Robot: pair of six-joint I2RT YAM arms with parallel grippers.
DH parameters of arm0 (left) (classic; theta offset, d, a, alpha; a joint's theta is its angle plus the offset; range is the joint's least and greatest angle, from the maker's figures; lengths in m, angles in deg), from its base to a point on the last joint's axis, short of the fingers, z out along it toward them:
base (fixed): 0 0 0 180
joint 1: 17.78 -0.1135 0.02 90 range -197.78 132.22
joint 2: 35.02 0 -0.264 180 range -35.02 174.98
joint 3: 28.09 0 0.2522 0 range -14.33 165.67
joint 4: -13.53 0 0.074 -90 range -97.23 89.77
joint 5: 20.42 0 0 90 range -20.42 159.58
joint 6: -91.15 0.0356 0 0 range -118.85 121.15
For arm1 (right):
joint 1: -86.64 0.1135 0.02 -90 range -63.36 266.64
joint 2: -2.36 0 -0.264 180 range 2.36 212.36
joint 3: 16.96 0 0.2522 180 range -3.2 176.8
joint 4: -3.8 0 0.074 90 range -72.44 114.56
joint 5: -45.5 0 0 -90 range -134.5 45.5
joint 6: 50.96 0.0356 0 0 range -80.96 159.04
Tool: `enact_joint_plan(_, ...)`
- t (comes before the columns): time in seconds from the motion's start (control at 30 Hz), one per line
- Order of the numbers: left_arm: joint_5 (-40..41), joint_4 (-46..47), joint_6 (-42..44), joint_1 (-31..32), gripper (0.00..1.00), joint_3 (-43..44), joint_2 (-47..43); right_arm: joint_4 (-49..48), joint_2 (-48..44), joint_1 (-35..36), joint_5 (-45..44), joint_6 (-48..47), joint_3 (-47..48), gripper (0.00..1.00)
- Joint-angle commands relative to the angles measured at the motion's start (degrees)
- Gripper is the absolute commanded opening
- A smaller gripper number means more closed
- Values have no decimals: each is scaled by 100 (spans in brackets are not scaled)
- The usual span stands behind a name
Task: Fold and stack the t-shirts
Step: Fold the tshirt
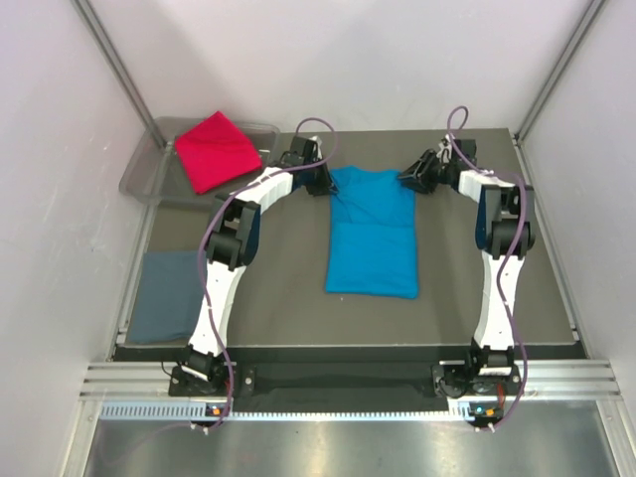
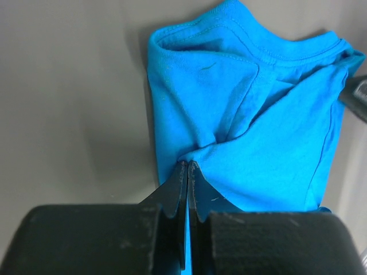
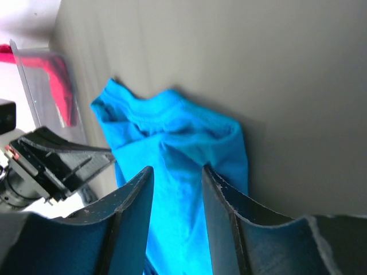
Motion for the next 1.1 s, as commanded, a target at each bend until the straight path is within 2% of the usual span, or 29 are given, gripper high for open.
enact_joint_plan(0.0,38,-72,215,-104,1,257,41,-222,253,14,-228,45,403,41)
enact_joint_plan(0.07,116,-186,346,-104,2,336,6,-46,175,-39,-263,-42,579,43)
enact_joint_plan(0.1,160,-282,391,-113,7,337,-81,50,113,-65,-298,-112,641,45)
enact_joint_plan(0.13,256,-327,469,-113,11,337,-143,530,8,-74,-394,-313,911,51)
enact_joint_plan(0.27,433,-617,654,-113,26,276,-547,2295,69,-153,-456,-990,2142,54)
enact_joint_plan(0.4,530,-705,804,-104,30,-181,-1380,3247,-580,-284,-983,-1693,2084,68)
enact_joint_plan(0.5,591,-802,866,-95,34,-848,-2189,3724,-1371,-311,-1423,-2001,1365,71)
enact_joint_plan(0.6,486,-810,691,-95,35,-1866,-3119,3778,-2293,-303,-1573,-2029,39,72)
enact_joint_plan(0.63,451,-793,490,-95,35,-2461,-3384,3665,-2826,-302,-1582,-2029,-783,72)
enact_joint_plan(0.7,389,-714,269,-25,35,-3114,-4219,3358,-3426,-285,-1380,-1924,-1709,74)
enact_joint_plan(0.73,476,-705,59,45,35,-3735,-4527,3025,-4056,-285,-1293,-1863,-2593,75)
enact_joint_plan(0.8,739,-539,-118,377,36,-4362,-5438,2742,-4918,-241,-967,-1679,-3711,76)
enact_joint_plan(0.83,802,-495,-380,501,37,-4931,-5731,2636,-5176,-215,-932,-1643,-4005,77)
enact_joint_plan(0.97,846,-65,-1444,950,38,-6314,-7110,2600,-6433,-83,-948,-1309,-5289,77)
enact_joint_plan(1.07,715,585,-2419,986,40,-7281,-7700,2653,-7408,-4,-1176,-835,-6124,77)
